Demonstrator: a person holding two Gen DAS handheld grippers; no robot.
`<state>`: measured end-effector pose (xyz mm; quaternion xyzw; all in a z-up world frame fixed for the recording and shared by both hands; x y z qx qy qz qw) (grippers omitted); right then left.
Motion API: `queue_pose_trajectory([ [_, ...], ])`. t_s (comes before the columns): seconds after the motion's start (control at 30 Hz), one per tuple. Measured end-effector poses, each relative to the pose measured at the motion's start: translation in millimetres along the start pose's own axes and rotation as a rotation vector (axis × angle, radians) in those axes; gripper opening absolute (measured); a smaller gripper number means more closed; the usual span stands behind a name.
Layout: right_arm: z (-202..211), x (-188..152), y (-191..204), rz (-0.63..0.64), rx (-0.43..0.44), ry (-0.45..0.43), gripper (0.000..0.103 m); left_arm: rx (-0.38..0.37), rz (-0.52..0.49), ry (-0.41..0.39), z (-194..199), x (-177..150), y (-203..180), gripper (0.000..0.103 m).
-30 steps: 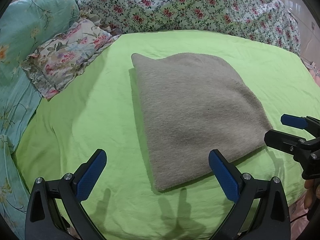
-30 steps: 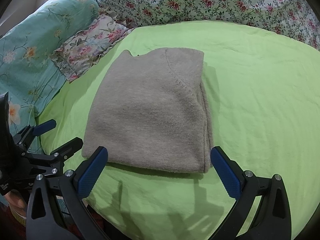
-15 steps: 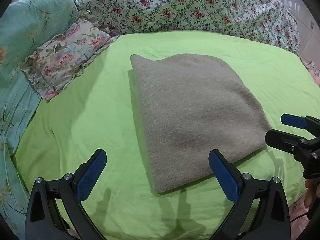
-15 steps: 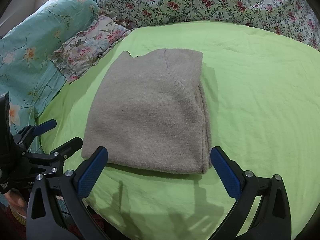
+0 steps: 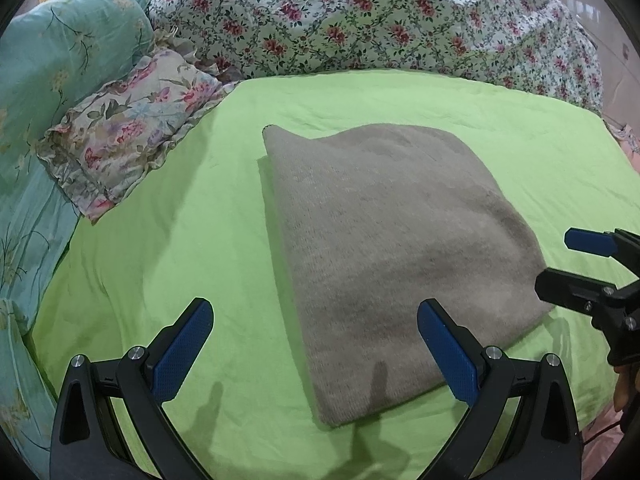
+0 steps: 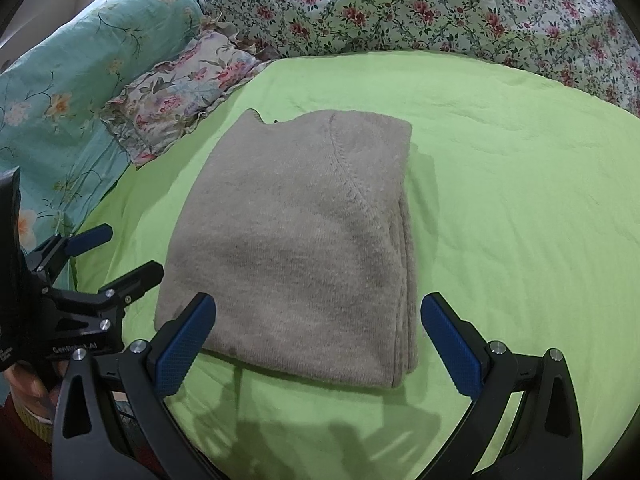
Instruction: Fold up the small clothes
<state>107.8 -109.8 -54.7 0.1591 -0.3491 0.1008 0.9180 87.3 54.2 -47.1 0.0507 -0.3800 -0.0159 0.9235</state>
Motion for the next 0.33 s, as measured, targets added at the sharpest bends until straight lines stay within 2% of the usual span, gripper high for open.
queue_pose_trajectory([
  [0.33, -12.6, 6.2, -2.7, -0.01, 0.024, -0.003, 0.102, 0.012, 0.019, 0.022, -10.7, 0.8, -1.2, 0.102],
])
Point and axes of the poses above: each gripper's, at about its wrist camera, not at the fingertips, and z roughly against the way its jaws point, y to its left, x to its top, the point moved 4 cm from there along -z, roughly the way its jaws point, and after that the axes turned 2 degrees about -x, right-handed, at the moved point
